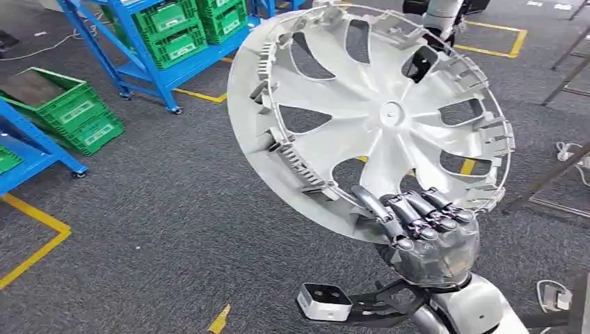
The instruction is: Take the parts from the cabinet and place them on the table.
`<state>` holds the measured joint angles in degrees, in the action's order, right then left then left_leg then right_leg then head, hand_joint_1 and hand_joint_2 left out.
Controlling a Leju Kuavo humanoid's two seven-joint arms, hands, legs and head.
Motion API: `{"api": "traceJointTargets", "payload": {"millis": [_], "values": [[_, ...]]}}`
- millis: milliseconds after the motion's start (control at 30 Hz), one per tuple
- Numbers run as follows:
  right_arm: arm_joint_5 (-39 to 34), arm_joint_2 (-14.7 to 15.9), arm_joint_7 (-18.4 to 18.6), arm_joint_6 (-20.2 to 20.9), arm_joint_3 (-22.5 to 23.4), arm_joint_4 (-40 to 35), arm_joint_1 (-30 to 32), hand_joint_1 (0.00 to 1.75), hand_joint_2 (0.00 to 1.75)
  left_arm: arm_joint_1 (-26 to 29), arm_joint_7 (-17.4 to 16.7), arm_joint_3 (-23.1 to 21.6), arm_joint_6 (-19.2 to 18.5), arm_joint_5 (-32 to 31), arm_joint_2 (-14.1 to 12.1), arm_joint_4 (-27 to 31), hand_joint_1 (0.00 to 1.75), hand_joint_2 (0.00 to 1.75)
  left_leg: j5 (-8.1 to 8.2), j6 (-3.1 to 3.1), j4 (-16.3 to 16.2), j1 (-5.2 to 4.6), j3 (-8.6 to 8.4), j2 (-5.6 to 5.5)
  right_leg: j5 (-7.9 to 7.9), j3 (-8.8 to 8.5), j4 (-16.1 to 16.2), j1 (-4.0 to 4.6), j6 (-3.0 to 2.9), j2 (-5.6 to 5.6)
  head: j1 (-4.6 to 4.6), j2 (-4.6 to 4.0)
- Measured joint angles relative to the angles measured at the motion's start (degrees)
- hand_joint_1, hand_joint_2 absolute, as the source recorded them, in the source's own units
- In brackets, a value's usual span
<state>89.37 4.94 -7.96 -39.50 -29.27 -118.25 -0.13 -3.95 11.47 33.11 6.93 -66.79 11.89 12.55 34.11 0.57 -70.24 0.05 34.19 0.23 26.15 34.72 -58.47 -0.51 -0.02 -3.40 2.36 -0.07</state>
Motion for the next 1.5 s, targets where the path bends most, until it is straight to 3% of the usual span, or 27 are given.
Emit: {"api": "traceJointTargets", "payload": {"millis": [33, 67, 100, 233, 267, 300, 333, 400, 433, 467, 533, 567, 600, 733, 767, 800, 833, 900, 933, 1000, 1067, 1133, 1267, 1300, 1333, 1433, 1500], "values": [[0.00, 0.00, 0.00, 0.00, 0.00, 0.00, 0.02, 1.75, 1.75, 0.13, -0.02, 0.00, 0.02, -0.02, 0.00, 0.00, 0.00, 1.75, -2.91, -0.15, 4.81, 0.15, -1.96, -0.75, -0.01, -0.04, -0.14, -0.02, 0.05, -0.87, 0.00, 0.00], [0.00, 0.00, -0.02, 0.00, -0.02, 0.00, 0.00, 1.75, 1.75, 0.37, -0.07, 0.00, 0.07, -0.04, 0.00, 0.00, 0.00, 1.75, -5.08, -0.26, 9.32, 0.38, -3.60, -2.80, -0.02, 0.00, -0.25, -0.05, 0.12, -1.56, -0.02, 0.00], [-0.02, 0.00, -0.02, 0.00, -0.07, 0.02, -0.09, 1.75, 1.75, 0.59, -0.07, 0.00, 0.07, -0.04, 0.00, -0.02, 0.00, 1.75, -4.36, -0.28, 10.00, 0.59, -3.83, -6.03, -0.23, 0.45, -0.38, 0.16, 0.54, -2.15, 0.11, 0.00], [-0.02, 0.00, -0.02, -0.02, -0.17, 0.02, -0.13, 1.75, 1.75, 0.43, -0.07, 0.00, 0.05, -0.02, 0.13, -0.02, 0.00, 1.75, -4.08, -1.07, 12.21, 0.50, -4.23, -4.01, -1.47, 1.89, -0.11, -0.38, 2.34, -4.80, 0.00, 0.00], [-0.02, 0.00, -0.02, -0.02, -0.20, 0.02, 0.00, 1.75, 1.75, 0.42, -0.07, -0.02, 0.07, -0.02, 0.24, -0.02, 0.00, 1.75, -4.37, -1.46, 12.63, 0.83, -4.49, -2.90, -0.99, 2.70, -0.46, -0.47, 2.35, -4.26, -0.02, 0.00], [-0.02, 0.02, -0.06, -0.02, -0.28, 0.02, -0.05, 1.75, 1.75, 0.50, -0.07, -0.02, 0.07, -0.07, 0.20, -0.02, 0.00, 1.75, -4.46, -1.74, 12.78, 0.71, -4.63, -2.25, 0.37, 3.36, -2.33, -0.02, 2.58, -0.67, 0.43, 0.00], [-0.02, 0.09, -0.07, -0.02, -0.39, 0.02, -0.22, 1.75, 1.75, 0.67, -0.07, -0.02, 0.07, -0.09, 0.22, -0.02, 0.00, 1.75, -4.45, -1.84, 12.78, 0.55, -4.58, -1.38, 2.52, 5.20, -6.28, -0.04, 2.83, 1.38, 0.61, 0.00], [-0.02, 0.13, -0.04, -0.02, -0.46, 0.07, -0.31, 1.75, 1.75, 0.72, -0.07, 0.00, 0.07, -0.09, 0.13, -0.02, 0.00, 1.75, -4.36, -1.97, 12.73, 0.28, -4.59, 0.46, 5.91, 9.23, -15.13, -0.10, 3.05, 2.99, 0.55, 0.00], [-0.02, 0.22, -0.02, -0.02, -0.48, 0.11, -0.29, 1.75, 1.75, 0.73, -0.07, 0.00, 0.07, -0.09, 0.07, -0.02, 0.00, 1.75, -4.32, -2.02, 12.71, 0.21, -4.62, 1.28, 6.18, 10.15, -17.19, -0.11, 3.07, 3.14, 0.55, 0.00], [-0.02, 0.28, -0.02, -0.02, -0.48, 0.17, -0.26, 1.75, 1.75, 0.72, -0.07, 0.00, 0.07, -0.09, 0.07, -0.02, 0.00, 1.75, -4.21, -2.08, 12.71, 0.16, -4.71, 2.10, 5.21, 9.76, -16.59, -0.10, 3.00, 3.25, 0.57, 0.00], [-0.02, 0.44, -0.02, -0.02, -0.48, 0.20, -0.23, 1.75, 1.75, 0.72, -0.07, 0.00, 0.07, -0.18, 0.09, -0.02, 0.00, 1.75, -3.93, -2.02, 12.71, 0.03, -5.01, 3.48, 0.89, 5.20, -8.41, -0.05, 2.56, 4.05, 0.57, 0.00], [-0.02, 0.52, -0.04, -0.02, -0.50, 0.20, -0.26, 1.75, 1.75, 0.71, -0.07, -0.02, 0.09, -0.20, 0.13, -0.02, 0.00, 1.75, -3.71, -1.88, 12.71, -0.02, -5.26, 4.04, -1.01, 2.28, -3.27, 0.10, 2.25, 5.37, 0.55, 0.00], [-0.02, 0.57, -0.22, -0.02, -0.52, 0.22, -0.38, 1.75, 1.75, 0.72, -0.07, -0.02, 0.11, -0.26, 0.13, -0.02, 0.00, 1.75, -3.53, -1.57, 12.72, -0.31, -5.30, 4.47, 0.33, 0.89, -1.16, 0.90, 1.94, 8.36, 0.52, 0.00], [-0.02, 0.59, -0.37, -0.02, -0.50, 0.20, -0.45, 1.75, 1.75, 0.69, -0.02, -0.06, 0.17, -0.52, 0.15, -0.02, 0.00, 1.75, -3.14, -0.79, 12.69, -0.76, -5.64, 6.93, 0.16, 0.91, -0.41, 1.21, 0.50, 6.27, 0.48, 0.00], [-0.02, 0.59, -0.46, -0.02, -0.50, 0.20, -0.35, 1.75, 1.75, 0.64, -0.02, -0.09, 0.17, -0.52, 0.15, -0.02, 0.00, 1.75, -2.36, -0.29, 12.32, -0.50, -5.65, 5.77, -0.10, 0.56, 0.06, 0.58, 0.01, 5.73, 0.46, 0.00], [-0.02, 0.61, -0.66, -0.02, -0.48, 0.17, -0.39, 1.75, 1.75, 0.63, -0.02, -0.09, 0.17, -0.52, 0.18, -0.02, 0.00, 1.75, -1.10, -0.08, 10.47, -0.32, -4.97, 2.43, -0.15, 0.56, 0.08, 0.54, -0.12, 5.04, 0.31, 0.00], [-0.02, 0.61, -0.98, -0.02, -0.48, 0.17, -0.39, 1.75, 1.75, 0.76, 0.07, -0.09, 0.17, -0.50, 0.20, -0.02, 0.00, 1.75, 0.82, 0.03, 7.01, -0.21, -3.36, 0.86, -0.16, 0.60, 0.08, 0.48, -0.44, 4.42, 0.20, 0.00], [-0.02, 0.61, -1.40, -0.02, -0.39, 0.17, -0.33, 1.75, 1.75, 0.30, 0.33, 0.00, 0.17, -0.26, 0.15, -0.02, 0.00, 1.75, 4.53, 0.22, -1.96, -0.18, 0.80, 0.15, -0.16, 0.58, 0.07, 0.50, -0.55, 3.11, 0.17, 0.00], [-0.02, 0.61, -1.55, -0.02, -0.33, 0.17, -0.33, 1.75, 1.75, 0.07, 0.35, 0.00, 0.15, -0.20, 0.13, -0.02, 0.00, 1.75, 4.93, 0.29, -4.56, -0.18, 2.05, 0.15, -0.17, 0.54, 0.05, 0.51, -0.56, 2.35, 0.15, 0.00], [-0.02, 0.61, -1.77, -0.02, -0.31, 0.17, -0.16, 1.75, 1.75, -0.01, 0.37, 0.00, 0.17, -0.17, 0.15, -0.02, 0.00, 1.75, 1.83, 0.19, -2.43, -0.15, 1.21, 0.09, -0.20, 0.34, 0.03, 0.49, -0.53, 0.61, 0.15, 0.00], [-0.02, 0.61, -1.92, -0.02, -0.20, 0.17, 0.04, 1.75, 1.75, 0.24, 0.37, 0.00, 0.24, -0.28, 0.15, -0.02, 0.00, 1.75, -3.93, -0.08, 6.67, 0.08, -2.51, -1.26, -0.27, 0.17, -0.12, 0.45, -0.39, -1.14, 0.17, 0.00], [-0.02, 0.61, -2.08, -0.02, -0.11, 0.17, -0.12, 1.75, 1.75, 0.62, 0.50, 0.00, 0.24, -0.33, 0.17, -0.11, 0.00, 1.75, -4.67, -0.35, 10.38, 0.66, -3.41, -6.83, -0.54, 1.08, -0.71, 0.59, 0.19, -2.43, 0.31, 0.00], [-0.02, 0.61, -2.32, -0.04, 0.35, -0.02, 0.48, 1.75, 1.75, 0.46, 0.57, -0.02, 0.22, -0.41, 0.42, -0.11, 0.00, 1.75, -4.48, -1.68, 12.38, 0.64, -3.93, -4.07, -1.51, 2.50, -0.39, -0.15, 1.80, -4.37, 0.35, 0.00], [-0.04, 0.61, -2.38, -0.04, 0.44, -0.04, 0.57, 1.75, 1.75, 0.51, 0.57, -0.04, 0.22, -0.46, 0.37, -0.11, 0.00, 1.75, -4.64, -1.94, 12.67, 0.54, -4.19, -3.15, -0.62, 3.37, -1.42, 0.27, 2.00, -0.76, 0.43, 0.00], [-0.04, 0.61, -2.49, -0.04, 0.44, -0.04, 0.47, 1.75, 1.75, 0.67, 0.57, -0.02, 0.22, -0.50, 0.39, -0.11, 0.00, 1.75, -4.65, -2.20, 12.68, 0.44, -4.22, -2.33, 1.14, 4.58, -4.18, 0.30, 2.31, 1.54, 0.70, 0.00], [-0.04, 0.61, -2.49, -0.04, 0.48, -0.04, 0.46, 1.75, 1.75, 0.74, 0.57, -0.02, 0.22, -0.50, 0.20, -0.11, 0.00, 1.75, -4.52, -2.39, 12.65, 0.14, -4.21, 0.45, 6.15, 10.30, -16.54, -0.12, 3.01, 2.97, 0.68, 0.00], [-0.04, 0.61, -2.40, -0.04, 0.68, -0.04, 0.63, 1.75, 1.75, 0.75, 0.55, -0.02, 0.22, -0.50, 0.11, -0.11, 0.00, 1.75, -4.31, -2.39, 12.64, 0.11, -4.36, 2.18, 4.38, 9.65, -15.72, -0.22, 3.19, 3.24, 0.68, 0.00]]}}
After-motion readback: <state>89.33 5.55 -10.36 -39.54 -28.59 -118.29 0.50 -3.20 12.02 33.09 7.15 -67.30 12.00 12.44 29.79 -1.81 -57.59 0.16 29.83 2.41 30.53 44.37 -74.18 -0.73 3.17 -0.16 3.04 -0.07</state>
